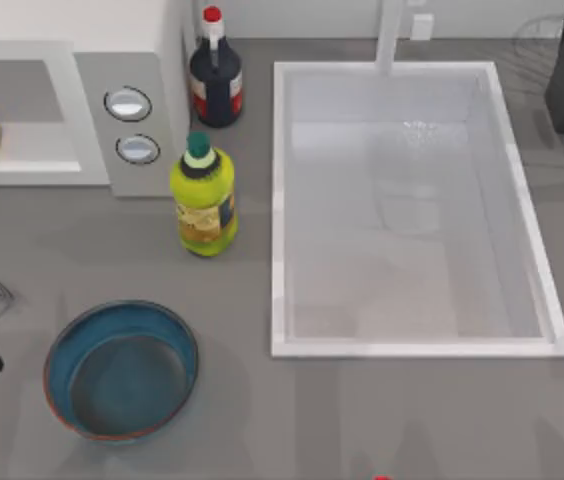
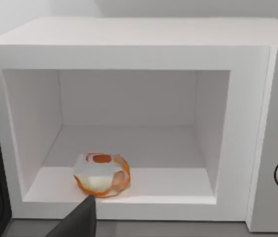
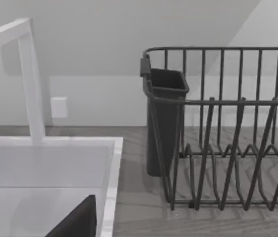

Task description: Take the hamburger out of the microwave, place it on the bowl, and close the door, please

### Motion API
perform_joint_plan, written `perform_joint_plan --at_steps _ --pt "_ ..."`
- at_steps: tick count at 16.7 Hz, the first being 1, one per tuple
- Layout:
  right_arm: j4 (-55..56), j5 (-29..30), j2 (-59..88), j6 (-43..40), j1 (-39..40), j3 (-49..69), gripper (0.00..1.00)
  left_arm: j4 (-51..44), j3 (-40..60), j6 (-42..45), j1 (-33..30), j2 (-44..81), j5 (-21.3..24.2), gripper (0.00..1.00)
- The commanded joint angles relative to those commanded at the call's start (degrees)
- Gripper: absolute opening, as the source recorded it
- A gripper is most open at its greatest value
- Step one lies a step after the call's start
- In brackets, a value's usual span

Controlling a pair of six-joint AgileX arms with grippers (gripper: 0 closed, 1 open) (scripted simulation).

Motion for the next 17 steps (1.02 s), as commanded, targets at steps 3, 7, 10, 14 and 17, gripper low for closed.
perform_joint_plan --at_steps 3,7,10,14,17 --pt "0.00 0.00 0.00 0.00 0.00 0.00 1.00 0.00 0.00 0.00 0.00 0.00 0.00 1.00" --pt "0.00 0.00 0.00 0.00 0.00 0.00 1.00 1.54 1.27 0.12 0.27 3.28 0.31 1.00" --pt "0.00 0.00 0.00 0.00 0.00 0.00 1.00 5.41 4.46 0.43 0.97 11.52 1.09 1.00" --pt "0.00 0.00 0.00 0.00 0.00 0.00 1.00 13.36 11.03 1.05 2.41 28.46 2.68 1.00" --pt "0.00 0.00 0.00 0.00 0.00 0.00 1.00 20.83 17.20 1.64 3.76 44.38 4.18 1.00"
